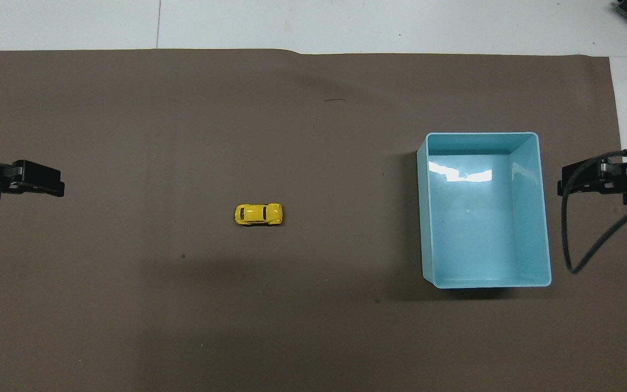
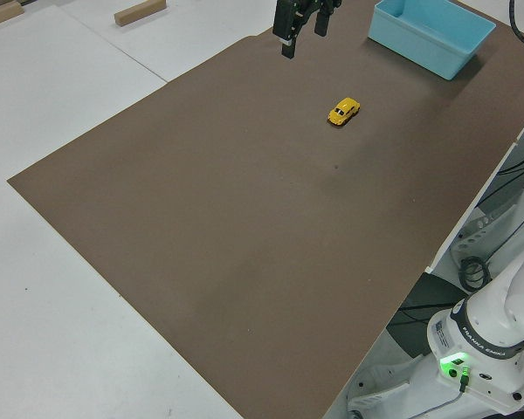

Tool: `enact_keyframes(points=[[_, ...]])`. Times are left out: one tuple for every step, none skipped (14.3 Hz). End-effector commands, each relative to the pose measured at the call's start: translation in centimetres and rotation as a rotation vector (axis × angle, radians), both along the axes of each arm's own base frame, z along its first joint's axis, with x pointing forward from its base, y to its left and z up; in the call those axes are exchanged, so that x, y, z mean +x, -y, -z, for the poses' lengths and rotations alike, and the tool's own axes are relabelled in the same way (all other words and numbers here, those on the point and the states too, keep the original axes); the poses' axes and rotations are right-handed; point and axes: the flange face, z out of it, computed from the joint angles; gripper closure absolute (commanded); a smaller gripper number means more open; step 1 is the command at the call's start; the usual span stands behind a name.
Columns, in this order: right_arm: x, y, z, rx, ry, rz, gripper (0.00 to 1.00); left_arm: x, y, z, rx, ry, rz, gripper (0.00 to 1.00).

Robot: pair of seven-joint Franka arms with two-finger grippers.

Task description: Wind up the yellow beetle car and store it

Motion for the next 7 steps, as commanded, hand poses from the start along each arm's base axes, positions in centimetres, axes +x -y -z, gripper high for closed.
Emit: enact_keyframes(points=[[-0.3,0.2,-0.2,0.004,-0.010,-0.020,0.00,0.1,0.6,0.4,0.010,0.007,-0.124,0.00],[-0.3,0.2,-0.2,0.004,-0.010,-0.020,0.00,0.1,0.6,0.4,0.012,0.004,-0.179,0.00],[-0.3,0.2,-0.2,0.004,-0.010,-0.020,0.00,0.1,0.6,0.4,0.011,0.002,-0.261,0.00],[-0.3,0.3,-0.2,0.004,-0.010,-0.019,0.00,0.2,0.7,0.5,0.011,-0.003,-0.368,0.00],[-0.3,0.2,-0.2,0.004,-0.010,-0.020,0.00,0.3,1.0,0.8,0.013,-0.009,-0.469,0.00],[-0.3,0.2,-0.2,0.004,-0.010,-0.020,0.00,0.2,2.0,0.8,0.015,-0.012,-0.534,0.00],[-0.3,0.3,-0.2,0.004,-0.010,-0.019,0.00,0.0,2.4,1.1,0.019,-0.017,-0.585,0.00]])
